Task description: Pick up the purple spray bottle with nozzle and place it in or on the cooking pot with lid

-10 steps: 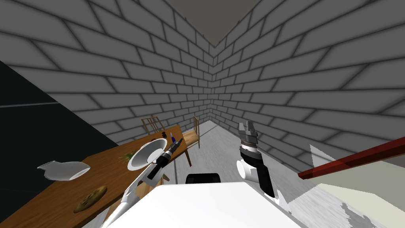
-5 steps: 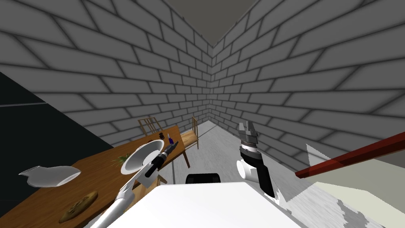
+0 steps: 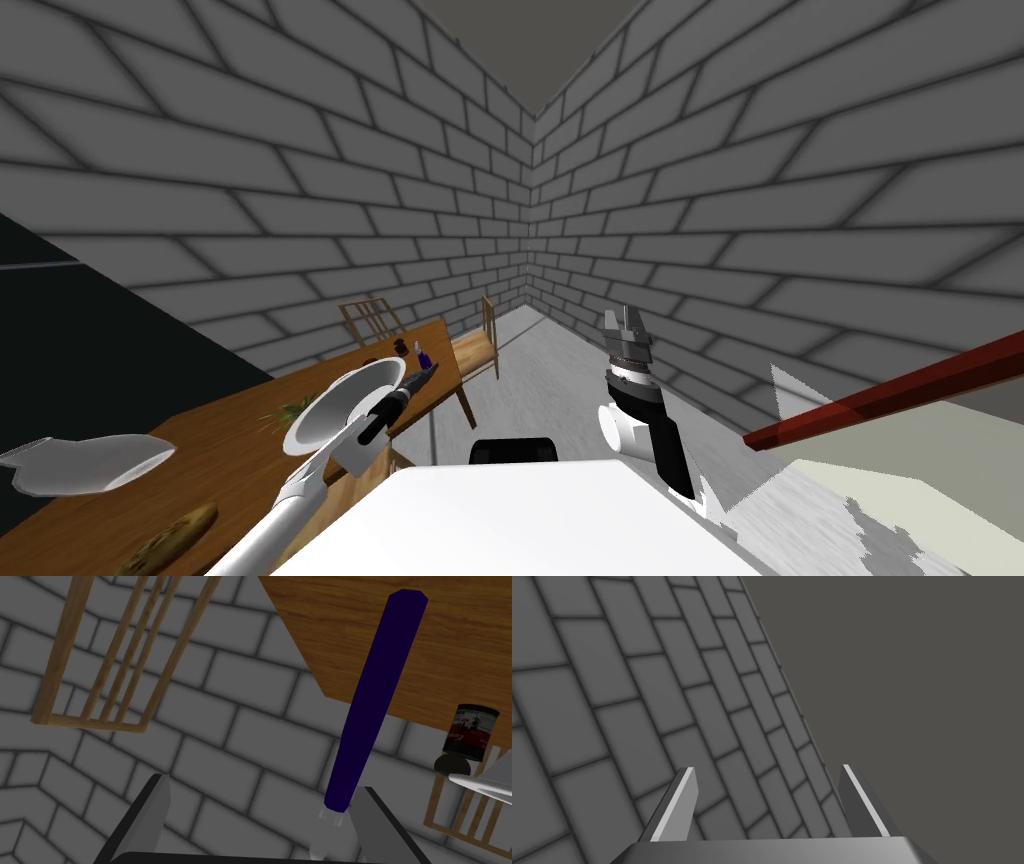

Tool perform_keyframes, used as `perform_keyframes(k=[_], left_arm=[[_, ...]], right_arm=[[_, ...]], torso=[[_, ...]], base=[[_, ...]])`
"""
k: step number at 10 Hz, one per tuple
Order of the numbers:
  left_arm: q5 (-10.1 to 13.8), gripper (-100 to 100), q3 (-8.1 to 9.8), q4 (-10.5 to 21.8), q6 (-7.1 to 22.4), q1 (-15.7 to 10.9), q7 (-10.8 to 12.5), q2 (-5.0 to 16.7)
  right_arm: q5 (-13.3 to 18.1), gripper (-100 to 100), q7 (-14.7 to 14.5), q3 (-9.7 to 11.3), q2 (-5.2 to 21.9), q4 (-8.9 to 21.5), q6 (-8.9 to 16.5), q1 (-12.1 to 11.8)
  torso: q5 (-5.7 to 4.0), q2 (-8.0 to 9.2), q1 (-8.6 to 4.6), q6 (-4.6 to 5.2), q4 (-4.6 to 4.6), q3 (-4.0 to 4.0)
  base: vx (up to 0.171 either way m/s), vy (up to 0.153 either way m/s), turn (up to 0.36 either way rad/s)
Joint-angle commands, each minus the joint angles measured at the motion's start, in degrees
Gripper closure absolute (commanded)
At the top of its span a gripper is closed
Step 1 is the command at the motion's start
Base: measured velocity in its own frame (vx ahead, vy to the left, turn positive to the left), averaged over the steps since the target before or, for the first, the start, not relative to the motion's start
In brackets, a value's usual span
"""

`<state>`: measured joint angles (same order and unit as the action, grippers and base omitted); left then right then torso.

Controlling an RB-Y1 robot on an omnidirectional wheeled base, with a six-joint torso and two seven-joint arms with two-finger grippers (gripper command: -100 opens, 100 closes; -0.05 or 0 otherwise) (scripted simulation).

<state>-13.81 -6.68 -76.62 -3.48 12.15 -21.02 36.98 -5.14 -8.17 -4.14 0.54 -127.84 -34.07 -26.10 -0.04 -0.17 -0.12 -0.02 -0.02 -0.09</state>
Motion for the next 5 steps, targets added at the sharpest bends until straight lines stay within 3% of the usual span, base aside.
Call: perform_keyframes(k=[1,5], left_arm=[[-0.3,-100,0.45,2.5,2.9,-0.9,-0.3,0.7],[-0.3,-100,1.17,6.0,6.0,-2.0,-0.1,2.2]], right_arm=[[0.0,0,0.0,0.0,0.0,0.0,0.0,0.0],[0.0,0,0.0,0.0,0.0,0.0,0.0,0.0]], torso=[[0.0,0.0,0.0,0.0,0.0,0.0],[-0.02,-0.08,-0.1,0.0,-0.01,-0.04]], base=[[0.069,-0.072,-0.035],[0.057,-0.059,-0.015]])
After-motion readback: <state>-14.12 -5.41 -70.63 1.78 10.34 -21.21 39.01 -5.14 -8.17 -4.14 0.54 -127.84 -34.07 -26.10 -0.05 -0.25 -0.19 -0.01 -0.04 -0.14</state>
